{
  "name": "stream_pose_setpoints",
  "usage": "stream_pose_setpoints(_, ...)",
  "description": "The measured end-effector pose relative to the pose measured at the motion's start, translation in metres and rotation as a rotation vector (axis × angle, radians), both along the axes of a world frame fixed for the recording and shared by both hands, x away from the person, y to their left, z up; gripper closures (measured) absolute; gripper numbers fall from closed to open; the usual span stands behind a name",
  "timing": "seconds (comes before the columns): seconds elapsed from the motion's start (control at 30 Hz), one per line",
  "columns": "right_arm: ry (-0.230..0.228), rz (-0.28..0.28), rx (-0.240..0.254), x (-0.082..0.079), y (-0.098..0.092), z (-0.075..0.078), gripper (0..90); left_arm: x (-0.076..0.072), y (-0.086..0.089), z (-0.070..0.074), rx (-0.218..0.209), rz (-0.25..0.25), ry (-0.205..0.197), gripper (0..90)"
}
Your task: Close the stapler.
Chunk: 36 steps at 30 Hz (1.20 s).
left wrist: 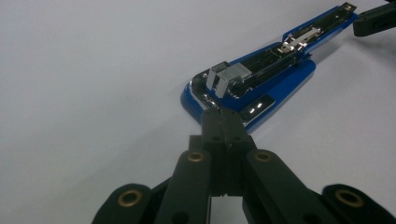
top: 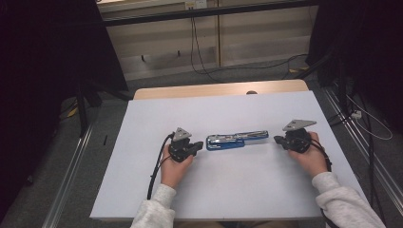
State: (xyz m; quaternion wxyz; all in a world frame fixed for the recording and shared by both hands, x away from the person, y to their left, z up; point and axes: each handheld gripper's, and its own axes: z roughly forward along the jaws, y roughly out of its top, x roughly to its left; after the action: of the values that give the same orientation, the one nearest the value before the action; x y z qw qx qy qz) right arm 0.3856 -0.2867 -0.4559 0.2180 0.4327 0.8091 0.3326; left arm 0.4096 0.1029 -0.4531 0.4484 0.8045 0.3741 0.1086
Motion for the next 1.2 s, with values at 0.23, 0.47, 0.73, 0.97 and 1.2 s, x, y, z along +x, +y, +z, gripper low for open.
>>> stream_pose_setpoints(0.23, 0.007, 0.022, -0.006, 0.012, 0.014, -0.004, 90.0, 0.006, -0.007, -0.004, 0.013, -0.006, 0.014, 90.0)
stream_pose_setpoints(0.47, 0.006, 0.033, 0.002, 0.015, 0.017, -0.005, 90.0, 0.008, -0.012, -0.007, 0.006, -0.006, 0.02, 90.0)
stream_pose_setpoints(0.73, 0.0, 0.034, 0.02, 0.015, 0.017, -0.003, 90.0, 0.009, -0.016, -0.007, 0.028, -0.033, 0.003, 90.0)
stream_pose_setpoints(0.97, -0.01, 0.042, 0.023, 0.014, 0.018, -0.002, 90.0, 0.006, -0.018, -0.005, 0.022, -0.054, 0.013, 90.0)
stream_pose_setpoints(1.2, -0.013, 0.043, 0.031, 0.015, 0.018, -0.001, 90.0, 0.005, -0.02, -0.005, -0.004, -0.059, -0.022, 90.0)
